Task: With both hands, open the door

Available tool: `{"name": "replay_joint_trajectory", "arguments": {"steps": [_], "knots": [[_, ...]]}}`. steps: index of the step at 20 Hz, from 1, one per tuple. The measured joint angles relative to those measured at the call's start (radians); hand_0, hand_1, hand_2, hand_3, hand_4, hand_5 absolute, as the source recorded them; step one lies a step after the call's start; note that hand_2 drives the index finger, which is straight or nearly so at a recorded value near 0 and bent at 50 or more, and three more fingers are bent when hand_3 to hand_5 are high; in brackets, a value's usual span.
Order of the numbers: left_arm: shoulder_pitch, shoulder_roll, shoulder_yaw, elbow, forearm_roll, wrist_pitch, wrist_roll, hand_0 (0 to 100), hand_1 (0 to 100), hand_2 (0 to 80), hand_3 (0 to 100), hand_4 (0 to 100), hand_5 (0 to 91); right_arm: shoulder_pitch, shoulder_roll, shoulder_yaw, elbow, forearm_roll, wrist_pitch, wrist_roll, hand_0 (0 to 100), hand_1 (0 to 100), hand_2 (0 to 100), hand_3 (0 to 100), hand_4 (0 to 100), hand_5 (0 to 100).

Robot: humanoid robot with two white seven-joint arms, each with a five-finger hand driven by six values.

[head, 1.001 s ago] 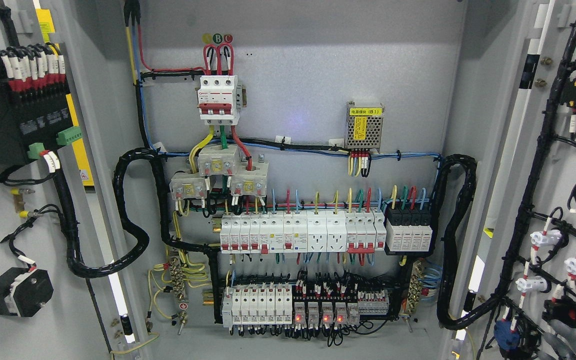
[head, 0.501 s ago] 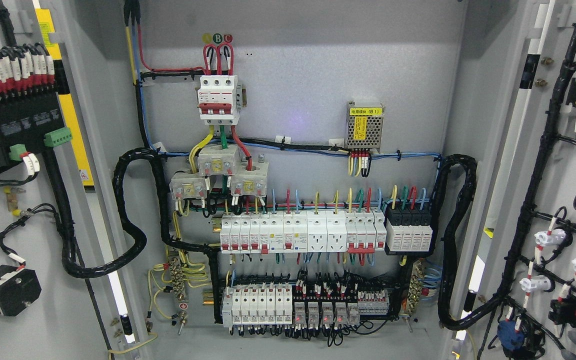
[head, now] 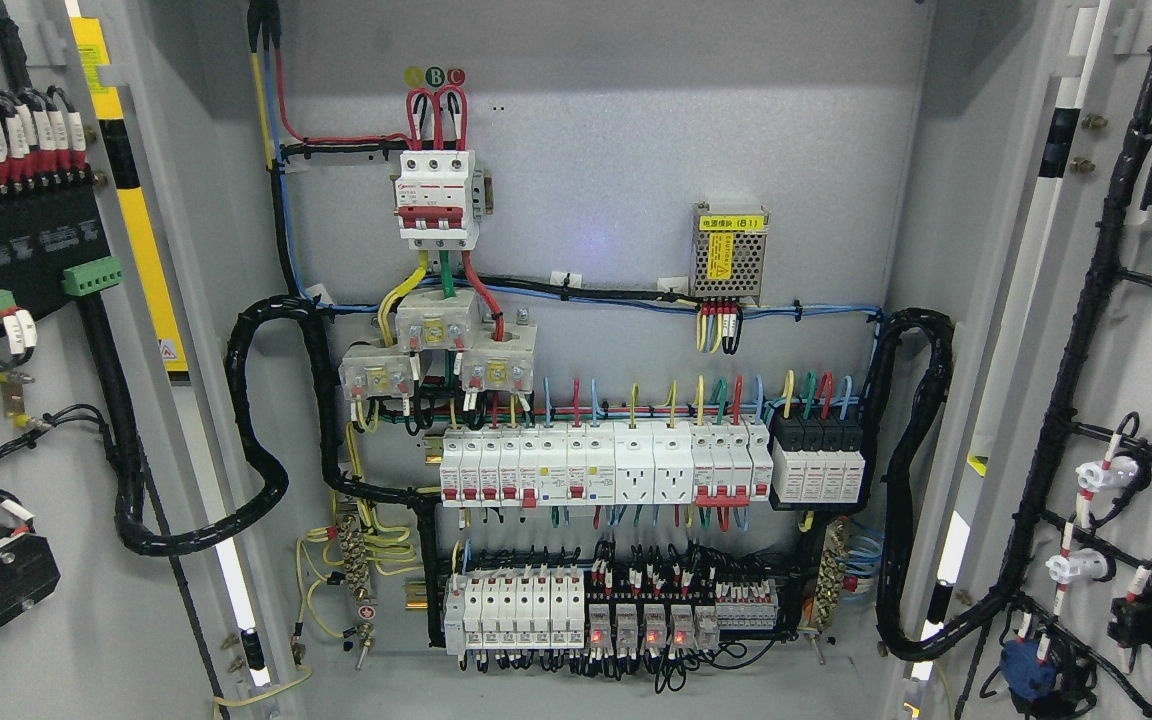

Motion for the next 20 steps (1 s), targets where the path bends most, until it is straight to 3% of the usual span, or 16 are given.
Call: {"name": "replay_joint_trajectory", "arguments": {"steps": [20], "knots": [[-0.009, 0.070, 0.055, 0.040, 0.075, 0.003, 0.000, 0, 0, 0.0, 0, 0, 0.0, 0.040, 0.033, -0.065, 0.008, -0.029, -0.007, 0.000, 22, 7, 0, 0, 0, 0]]}}
